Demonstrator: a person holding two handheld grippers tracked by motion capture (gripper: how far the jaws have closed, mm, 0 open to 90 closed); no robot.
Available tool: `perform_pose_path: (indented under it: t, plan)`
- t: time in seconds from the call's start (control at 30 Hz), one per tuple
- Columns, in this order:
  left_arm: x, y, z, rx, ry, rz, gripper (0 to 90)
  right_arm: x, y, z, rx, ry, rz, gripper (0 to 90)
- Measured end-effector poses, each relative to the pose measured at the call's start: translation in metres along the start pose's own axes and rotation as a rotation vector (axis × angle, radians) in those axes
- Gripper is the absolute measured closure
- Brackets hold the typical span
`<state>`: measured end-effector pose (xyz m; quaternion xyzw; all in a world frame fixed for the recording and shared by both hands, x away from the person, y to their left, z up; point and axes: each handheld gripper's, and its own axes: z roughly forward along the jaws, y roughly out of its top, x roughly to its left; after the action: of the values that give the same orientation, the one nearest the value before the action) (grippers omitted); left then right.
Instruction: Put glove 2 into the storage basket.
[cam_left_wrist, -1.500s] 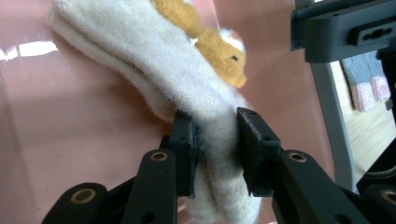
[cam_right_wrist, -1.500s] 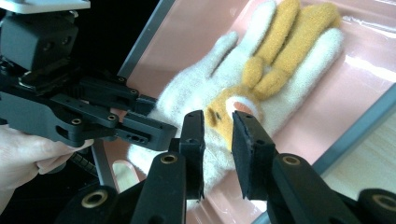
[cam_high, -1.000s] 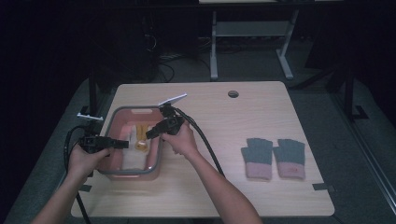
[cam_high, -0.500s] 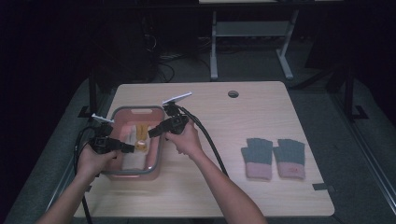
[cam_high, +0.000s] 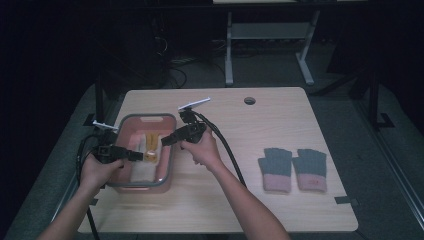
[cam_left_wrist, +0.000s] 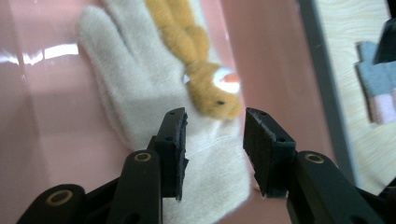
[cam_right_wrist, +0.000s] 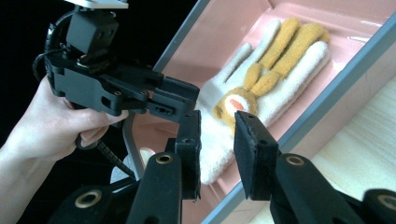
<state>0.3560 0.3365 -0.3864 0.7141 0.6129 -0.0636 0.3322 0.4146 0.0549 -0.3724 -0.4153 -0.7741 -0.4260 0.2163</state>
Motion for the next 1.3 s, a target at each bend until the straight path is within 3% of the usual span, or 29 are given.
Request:
perform_pose_path:
  t: [0.2, 0.67, 1.3]
  plan:
    - [-0.005, 0.001, -0.005, -0.028, -0.023, 0.009, 56.9, -0.002, -0.002, -0.007, -0.005, -0.004, 0.001, 70.2]
    - [-0.024, 0.009, -0.016, -0.091, -0.087, 0.024, 49.5, -0.011, -0.006, -0.041, -0.039, -0.02, 0.002, 65.4]
    - [-0.053, 0.018, -0.014, -0.102, -0.141, 0.074, 44.3, -0.018, -0.018, -0.077, -0.082, -0.028, -0.006, 60.4]
